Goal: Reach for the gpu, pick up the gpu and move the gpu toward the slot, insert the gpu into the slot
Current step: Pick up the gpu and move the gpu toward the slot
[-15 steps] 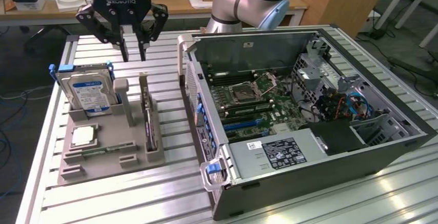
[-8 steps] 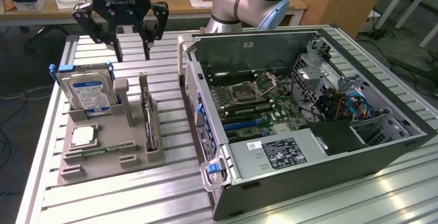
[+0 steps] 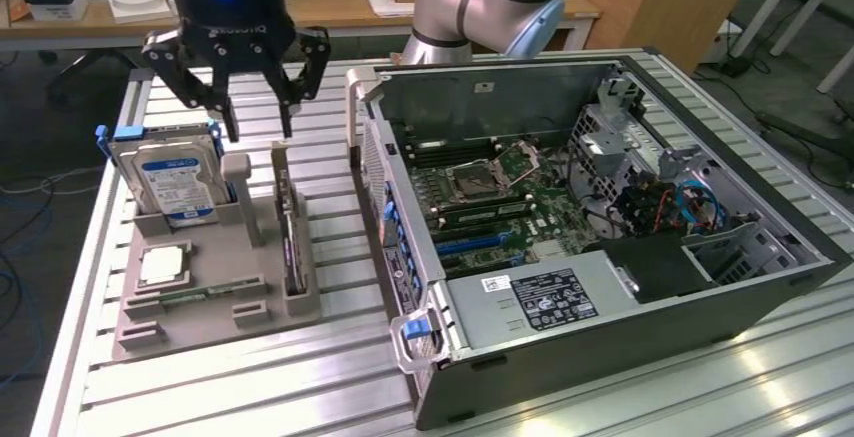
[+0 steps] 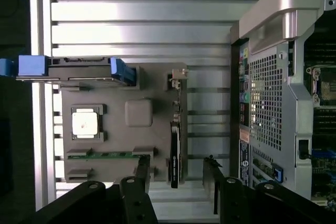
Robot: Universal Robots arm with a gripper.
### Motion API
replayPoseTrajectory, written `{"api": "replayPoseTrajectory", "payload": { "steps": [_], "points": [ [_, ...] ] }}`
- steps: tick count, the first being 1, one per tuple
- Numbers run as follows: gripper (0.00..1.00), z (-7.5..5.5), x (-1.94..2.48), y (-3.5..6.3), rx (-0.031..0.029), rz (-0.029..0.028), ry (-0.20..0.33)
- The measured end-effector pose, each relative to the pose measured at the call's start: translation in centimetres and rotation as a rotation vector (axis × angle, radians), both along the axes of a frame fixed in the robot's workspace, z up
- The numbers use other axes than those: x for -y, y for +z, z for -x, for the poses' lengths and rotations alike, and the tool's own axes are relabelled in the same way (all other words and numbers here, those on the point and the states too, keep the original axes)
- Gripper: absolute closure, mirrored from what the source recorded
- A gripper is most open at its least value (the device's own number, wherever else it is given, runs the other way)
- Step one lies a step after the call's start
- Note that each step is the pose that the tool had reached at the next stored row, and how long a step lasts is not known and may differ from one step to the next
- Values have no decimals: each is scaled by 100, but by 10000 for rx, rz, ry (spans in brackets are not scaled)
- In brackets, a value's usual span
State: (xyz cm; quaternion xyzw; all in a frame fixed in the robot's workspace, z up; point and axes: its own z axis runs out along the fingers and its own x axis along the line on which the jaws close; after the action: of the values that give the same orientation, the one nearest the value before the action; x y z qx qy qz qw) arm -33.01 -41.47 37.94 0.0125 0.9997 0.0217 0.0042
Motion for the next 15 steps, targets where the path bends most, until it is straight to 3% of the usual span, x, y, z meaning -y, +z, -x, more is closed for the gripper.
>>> {"api": "replayPoseTrajectory", "payload": {
  "steps": [5, 10, 15],
  "points": [
    [47, -2, 92, -95, -1, 1, 0],
    [47, -14, 232, -186, 1, -1, 1],
    [47, -18, 290, -278, 1, 0, 6]
  ]
}}
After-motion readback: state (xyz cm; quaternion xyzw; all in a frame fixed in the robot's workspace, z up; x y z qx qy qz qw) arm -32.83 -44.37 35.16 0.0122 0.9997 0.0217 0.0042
